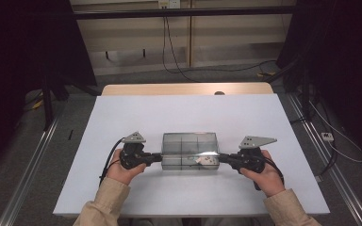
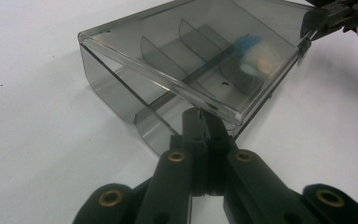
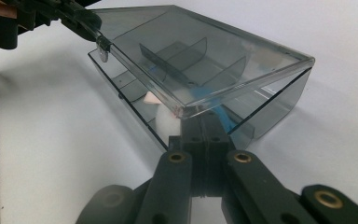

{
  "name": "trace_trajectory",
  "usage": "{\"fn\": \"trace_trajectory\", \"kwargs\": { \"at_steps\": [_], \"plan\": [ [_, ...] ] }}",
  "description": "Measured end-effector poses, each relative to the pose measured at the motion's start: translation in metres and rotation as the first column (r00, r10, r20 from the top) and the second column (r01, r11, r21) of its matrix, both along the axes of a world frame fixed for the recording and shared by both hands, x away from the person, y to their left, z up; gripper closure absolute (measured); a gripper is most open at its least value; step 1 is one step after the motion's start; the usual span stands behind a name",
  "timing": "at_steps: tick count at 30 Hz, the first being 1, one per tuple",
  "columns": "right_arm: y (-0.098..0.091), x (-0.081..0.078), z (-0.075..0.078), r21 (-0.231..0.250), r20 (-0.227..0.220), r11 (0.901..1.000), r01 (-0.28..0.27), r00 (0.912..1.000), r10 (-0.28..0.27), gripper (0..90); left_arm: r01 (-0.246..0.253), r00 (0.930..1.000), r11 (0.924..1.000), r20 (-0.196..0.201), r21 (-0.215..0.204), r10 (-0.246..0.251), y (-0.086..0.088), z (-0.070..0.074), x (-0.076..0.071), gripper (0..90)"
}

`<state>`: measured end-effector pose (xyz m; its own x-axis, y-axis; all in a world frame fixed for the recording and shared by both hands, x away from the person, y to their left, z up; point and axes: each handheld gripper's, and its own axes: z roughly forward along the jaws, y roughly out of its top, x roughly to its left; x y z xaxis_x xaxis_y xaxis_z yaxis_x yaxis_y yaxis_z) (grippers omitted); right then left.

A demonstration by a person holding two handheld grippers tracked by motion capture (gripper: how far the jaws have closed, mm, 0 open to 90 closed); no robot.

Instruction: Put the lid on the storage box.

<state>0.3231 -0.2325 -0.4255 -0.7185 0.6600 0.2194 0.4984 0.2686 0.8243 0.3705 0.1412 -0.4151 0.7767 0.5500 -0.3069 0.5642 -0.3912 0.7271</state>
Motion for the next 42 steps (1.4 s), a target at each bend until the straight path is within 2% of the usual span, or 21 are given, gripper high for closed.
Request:
{"fn": "trace_trajectory", "kwargs": {
  "at_steps": [14, 24, 30, 35, 36, 40, 42],
  "plan": [
    [0.003, -0.003, -0.007, -0.019, -0.012, 0.9997, -0.013, 0.9998, 0.013, 90.0, 0.004, 1.0, 1.0, -0.009, 0.002, -0.004, 0.003, -0.005, -0.004, 90.0],
    [0.003, -0.008, -0.007, -0.016, -0.009, 0.9998, -0.012, 0.9999, 0.012, 89.9, -0.006, 0.9998, 0.9999, -0.017, -0.01, 0.006, 0.014, -0.005, -0.01, 89.4],
    [-0.001, -0.014, -0.005, -0.039, -0.006, 0.9992, -0.012, 0.9999, 0.012, 85.2, -0.006, 1.0, 0.9998, -0.001, -0.019, 0.006, 0.022, -0.006, -0.014, 79.7],
    [-0.008, -0.019, -0.006, -0.043, -0.004, 0.9991, 0.006, 1.0, -0.006, 81.6, -0.004, 0.9999, 1.0, 0.01, -0.008, 0.004, 0.026, -0.005, -0.016, 62.9],
    [-0.01, -0.02, -0.006, -0.041, 0.004, 0.9991, 0.007, 1.0, -0.007, 81.3, 0.005, 0.9999, 1.0, 0.01, 0.001, -0.005, 0.027, -0.005, -0.017, 62.0],
    [-0.015, -0.023, -0.006, -0.044, 0.018, 0.9987, 0.027, 0.9995, -0.026, 71.6, -0.003, 0.9998, 1.0, 0.018, 0.005, 0.003, 0.029, -0.006, -0.018, 50.3],
    [-0.017, -0.024, -0.007, -0.049, 0.026, 0.9977, 0.047, 0.9986, -0.046, 62.5, -0.008, 0.9996, 1.0, 0.025, 0.003, 0.008, 0.03, -0.007, -0.019, 45.6]
  ]
}}
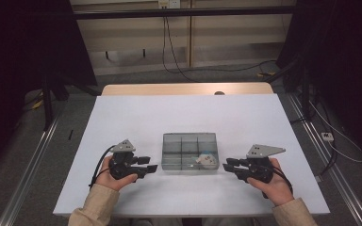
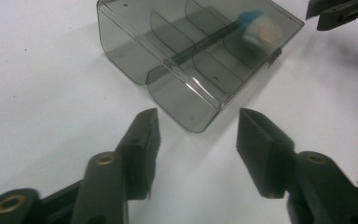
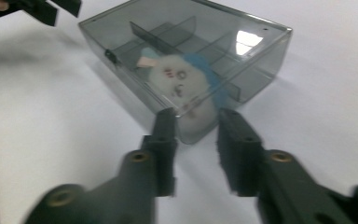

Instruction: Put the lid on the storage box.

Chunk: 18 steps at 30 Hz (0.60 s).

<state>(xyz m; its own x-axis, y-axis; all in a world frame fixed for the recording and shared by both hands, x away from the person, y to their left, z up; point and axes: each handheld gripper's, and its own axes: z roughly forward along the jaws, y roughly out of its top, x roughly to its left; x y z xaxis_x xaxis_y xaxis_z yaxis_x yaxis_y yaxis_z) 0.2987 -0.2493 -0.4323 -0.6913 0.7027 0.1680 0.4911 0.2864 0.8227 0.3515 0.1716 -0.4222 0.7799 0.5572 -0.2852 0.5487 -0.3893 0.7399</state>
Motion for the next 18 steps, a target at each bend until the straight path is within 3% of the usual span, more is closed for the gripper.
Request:
{"fn": "trace_trajectory", "kwargs": {
  "at_steps": [2, 7, 14, 18],
  "plan": [
    [-0.002, -0.001, 0.0, 0.001, 0.003, 1.0, 0.002, 1.0, -0.002, 56.8, -0.004, 1.0, 1.0, -0.004, -0.001, 0.004, 0.003, 0.0, 0.0, 39.9],
    [-0.006, -0.002, -0.002, -0.019, 0.002, 0.9977, 0.066, 0.9978, -0.066, 29.9, -0.02, 0.9998, 0.9998, 0.006, 0.006, 0.02, 0.009, -0.001, 0.0, 29.7],
    [-0.014, -0.004, -0.005, -0.032, 0.008, 0.9931, 0.113, 0.9936, -0.112, 19.5, -0.041, 0.9989, 0.9992, 0.024, 0.0, 0.041, 0.017, -0.003, 0.001, 19.0],
    [-0.018, -0.006, -0.008, -0.033, 0.005, 0.9905, 0.134, 0.991, -0.134, 16.1, -0.057, 0.998, 0.9981, 0.028, 0.025, 0.056, 0.023, -0.005, 0.002, 16.8]
  ]
}}
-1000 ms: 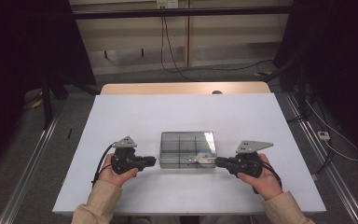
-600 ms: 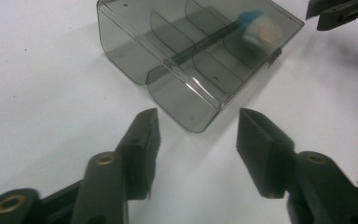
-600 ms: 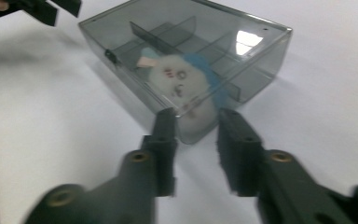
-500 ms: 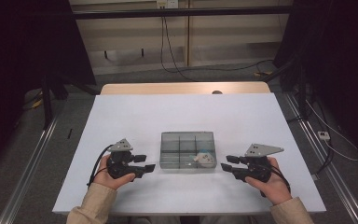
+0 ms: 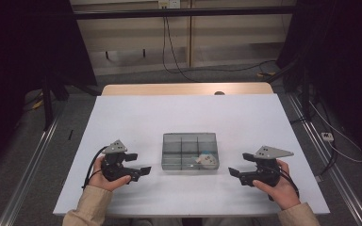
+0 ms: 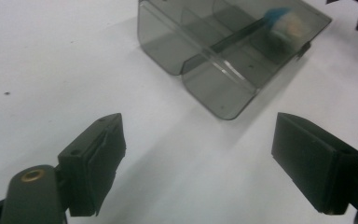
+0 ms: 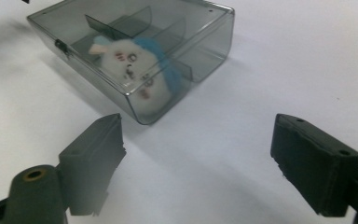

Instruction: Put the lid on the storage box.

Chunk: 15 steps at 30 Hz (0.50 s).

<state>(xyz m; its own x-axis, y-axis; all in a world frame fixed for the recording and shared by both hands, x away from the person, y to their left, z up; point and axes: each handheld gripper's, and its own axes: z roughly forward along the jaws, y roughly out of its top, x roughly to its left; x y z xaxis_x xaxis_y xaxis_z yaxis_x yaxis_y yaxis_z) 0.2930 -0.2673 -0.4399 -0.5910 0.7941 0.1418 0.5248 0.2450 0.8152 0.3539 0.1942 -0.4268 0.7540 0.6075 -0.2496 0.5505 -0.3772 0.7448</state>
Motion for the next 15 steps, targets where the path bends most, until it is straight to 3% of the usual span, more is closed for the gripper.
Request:
{"fn": "trace_trajectory", "kwargs": {
  "at_steps": [15],
  "plan": [
    [-0.01, -0.006, -0.003, -0.008, 0.008, 1.0, 0.003, 1.0, -0.003, 13.9, -0.04, 0.9992, 0.9991, 0.005, 0.013, 0.04, 0.019, -0.005, -0.001, 12.5]
  ]
}}
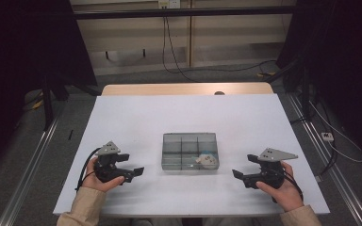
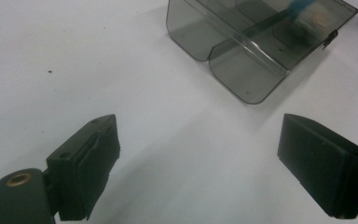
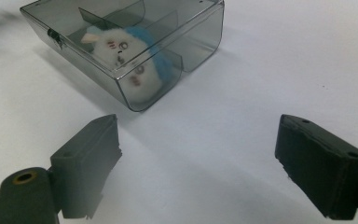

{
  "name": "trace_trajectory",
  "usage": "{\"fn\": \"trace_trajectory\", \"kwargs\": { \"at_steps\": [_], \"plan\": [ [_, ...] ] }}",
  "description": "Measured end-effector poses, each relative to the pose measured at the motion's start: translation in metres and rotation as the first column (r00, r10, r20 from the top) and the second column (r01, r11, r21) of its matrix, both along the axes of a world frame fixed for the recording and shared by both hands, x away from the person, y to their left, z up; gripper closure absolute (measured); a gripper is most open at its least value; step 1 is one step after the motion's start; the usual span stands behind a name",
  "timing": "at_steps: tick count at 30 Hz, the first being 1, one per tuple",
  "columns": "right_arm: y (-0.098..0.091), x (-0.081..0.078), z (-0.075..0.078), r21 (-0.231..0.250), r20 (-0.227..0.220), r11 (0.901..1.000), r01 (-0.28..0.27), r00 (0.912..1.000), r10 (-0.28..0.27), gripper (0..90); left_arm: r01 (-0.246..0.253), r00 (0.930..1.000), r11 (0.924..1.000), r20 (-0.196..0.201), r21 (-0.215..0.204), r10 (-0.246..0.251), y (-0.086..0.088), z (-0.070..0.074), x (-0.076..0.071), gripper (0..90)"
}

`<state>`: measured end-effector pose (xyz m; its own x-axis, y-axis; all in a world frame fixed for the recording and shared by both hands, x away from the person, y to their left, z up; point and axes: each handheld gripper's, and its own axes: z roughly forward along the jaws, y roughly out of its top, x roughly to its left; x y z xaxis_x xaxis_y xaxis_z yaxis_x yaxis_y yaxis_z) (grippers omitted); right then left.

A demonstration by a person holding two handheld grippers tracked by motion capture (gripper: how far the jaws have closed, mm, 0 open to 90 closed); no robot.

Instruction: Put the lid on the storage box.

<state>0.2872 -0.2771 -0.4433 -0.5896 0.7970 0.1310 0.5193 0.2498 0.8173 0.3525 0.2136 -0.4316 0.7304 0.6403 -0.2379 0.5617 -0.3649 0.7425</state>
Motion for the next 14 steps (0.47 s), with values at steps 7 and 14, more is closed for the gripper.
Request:
{"fn": "trace_trajectory", "kwargs": {
  "at_steps": [7, 14],
  "plan": [
    [-0.0027, -0.0016, -0.0002, -0.002, 0.006, 1.0, 0.005, 1.0, -0.005, 13.9, -0.006, 1.0, 1.0, 0.002, 0.004, 0.006, 0.0073, -0.0003, -0.002, 12.0],
    [-0.0005, 0.0001, -0.0017, -0.004, 0.009, 1.0, -0.003, 0.9999, 0.003, 13.6, -0.01, 0.9999, 0.9999, 0.007, -0.001, 0.01, 0.0067, -0.0005, -0.0029, 10.4]
  ]
}}
